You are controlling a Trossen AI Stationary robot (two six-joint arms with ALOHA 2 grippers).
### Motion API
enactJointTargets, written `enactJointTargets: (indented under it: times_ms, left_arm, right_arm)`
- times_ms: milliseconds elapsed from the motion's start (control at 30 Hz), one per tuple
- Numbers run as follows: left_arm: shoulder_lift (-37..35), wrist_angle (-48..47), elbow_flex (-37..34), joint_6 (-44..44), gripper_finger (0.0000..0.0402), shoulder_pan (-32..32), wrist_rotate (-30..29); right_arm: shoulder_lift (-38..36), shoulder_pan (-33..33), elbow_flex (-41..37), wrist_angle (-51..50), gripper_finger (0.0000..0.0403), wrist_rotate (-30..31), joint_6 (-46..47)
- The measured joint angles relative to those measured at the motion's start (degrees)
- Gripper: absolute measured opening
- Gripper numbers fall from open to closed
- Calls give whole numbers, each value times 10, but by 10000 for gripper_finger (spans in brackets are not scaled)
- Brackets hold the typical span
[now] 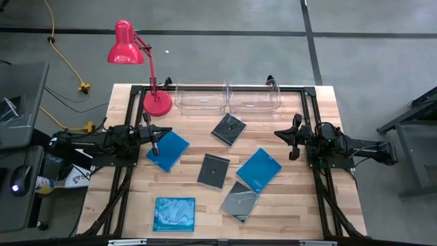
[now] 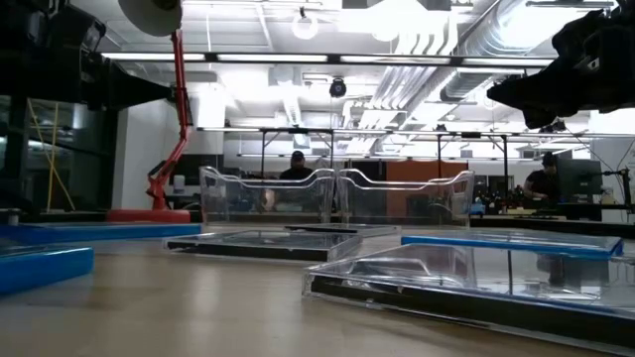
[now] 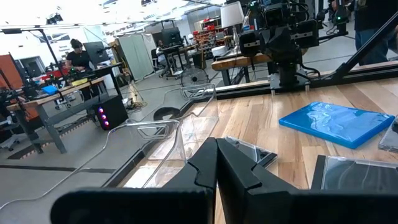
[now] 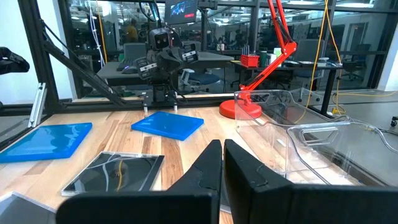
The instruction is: Pick & place jewel cases by type
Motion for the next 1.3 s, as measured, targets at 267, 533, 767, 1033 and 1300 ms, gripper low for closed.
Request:
enactJointTargets:
  times_ms: [267, 533, 767, 1033, 1300]
  left_arm:
    - [0, 1, 0, 0, 1, 0, -9]
    - [0, 1, 0, 0, 1, 0, -7]
    - [0, 1, 0, -2, 1, 0, 9]
    - [0, 3, 0, -128, 1, 0, -10]
    - [0, 4, 0, -266, 1, 0, -16]
  right_arm:
    - [0, 0, 0, 0, 0, 0, 0]
    - [0, 0, 0, 0, 0, 0, 0]
    - [0, 0, 0, 0, 0, 0, 0]
    - [0, 0, 0, 16, 0, -2, 38]
    - [0, 0, 0, 56, 0, 0, 198]
